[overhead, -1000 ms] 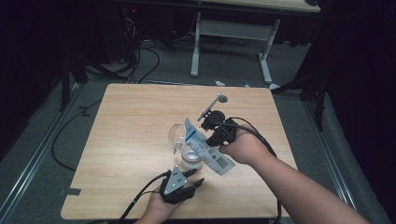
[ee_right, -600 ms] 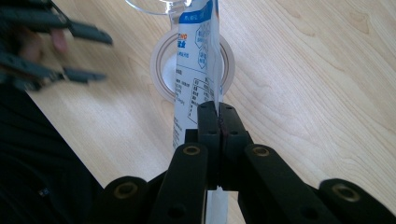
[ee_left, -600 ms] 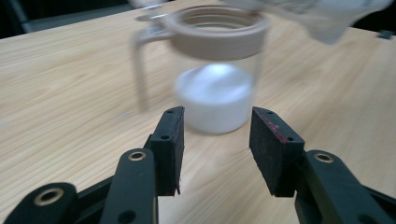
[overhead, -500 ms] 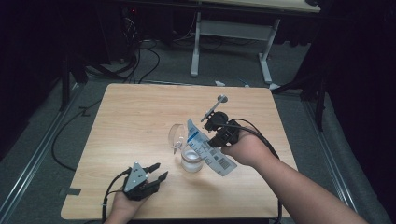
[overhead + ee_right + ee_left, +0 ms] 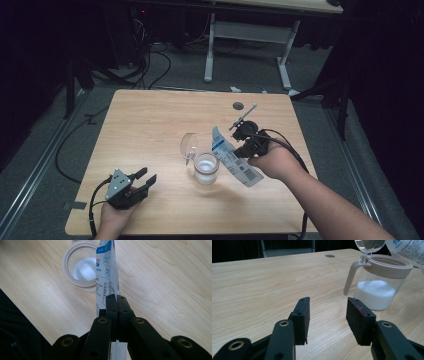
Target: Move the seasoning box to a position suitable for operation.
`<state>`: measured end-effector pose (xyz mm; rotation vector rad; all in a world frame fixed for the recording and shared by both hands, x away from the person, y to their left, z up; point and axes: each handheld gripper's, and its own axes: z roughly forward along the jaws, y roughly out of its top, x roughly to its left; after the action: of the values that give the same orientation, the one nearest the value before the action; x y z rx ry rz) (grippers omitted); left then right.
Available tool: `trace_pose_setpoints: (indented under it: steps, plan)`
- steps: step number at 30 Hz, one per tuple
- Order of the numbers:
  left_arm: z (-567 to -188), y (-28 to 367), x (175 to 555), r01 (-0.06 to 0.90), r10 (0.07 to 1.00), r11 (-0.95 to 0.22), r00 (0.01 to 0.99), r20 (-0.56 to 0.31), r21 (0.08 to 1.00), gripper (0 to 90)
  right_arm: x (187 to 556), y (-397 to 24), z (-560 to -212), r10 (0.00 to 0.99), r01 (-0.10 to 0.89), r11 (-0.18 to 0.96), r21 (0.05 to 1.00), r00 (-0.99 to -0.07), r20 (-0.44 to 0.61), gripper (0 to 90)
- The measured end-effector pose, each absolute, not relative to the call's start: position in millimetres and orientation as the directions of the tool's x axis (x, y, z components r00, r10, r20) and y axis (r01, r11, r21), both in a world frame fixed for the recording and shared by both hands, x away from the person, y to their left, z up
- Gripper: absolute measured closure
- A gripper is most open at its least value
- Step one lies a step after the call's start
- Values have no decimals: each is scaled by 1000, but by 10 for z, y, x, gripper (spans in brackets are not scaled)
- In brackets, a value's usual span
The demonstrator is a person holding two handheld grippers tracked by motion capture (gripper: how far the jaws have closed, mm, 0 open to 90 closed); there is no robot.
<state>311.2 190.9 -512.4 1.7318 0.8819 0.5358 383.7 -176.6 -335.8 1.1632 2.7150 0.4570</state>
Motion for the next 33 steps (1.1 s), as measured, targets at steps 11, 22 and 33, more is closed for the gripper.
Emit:
trace_pose_setpoints:
  steps: [11,22,33]
  plan:
    - [-5143,1902,3113,306,775,-154,628,-77,939,541,3840,-1994,-3338,753,692,607,392,-658,-4,899]
    - [-5160,1923,3127,317,777,-154,624,-83,936,535,3940,-2341,-3531,808,740,547,391,-589,-14,898]
    - [-5174,1936,3142,330,781,-154,618,-89,931,522,4023,-2664,-3734,853,772,482,414,-522,-19,899]
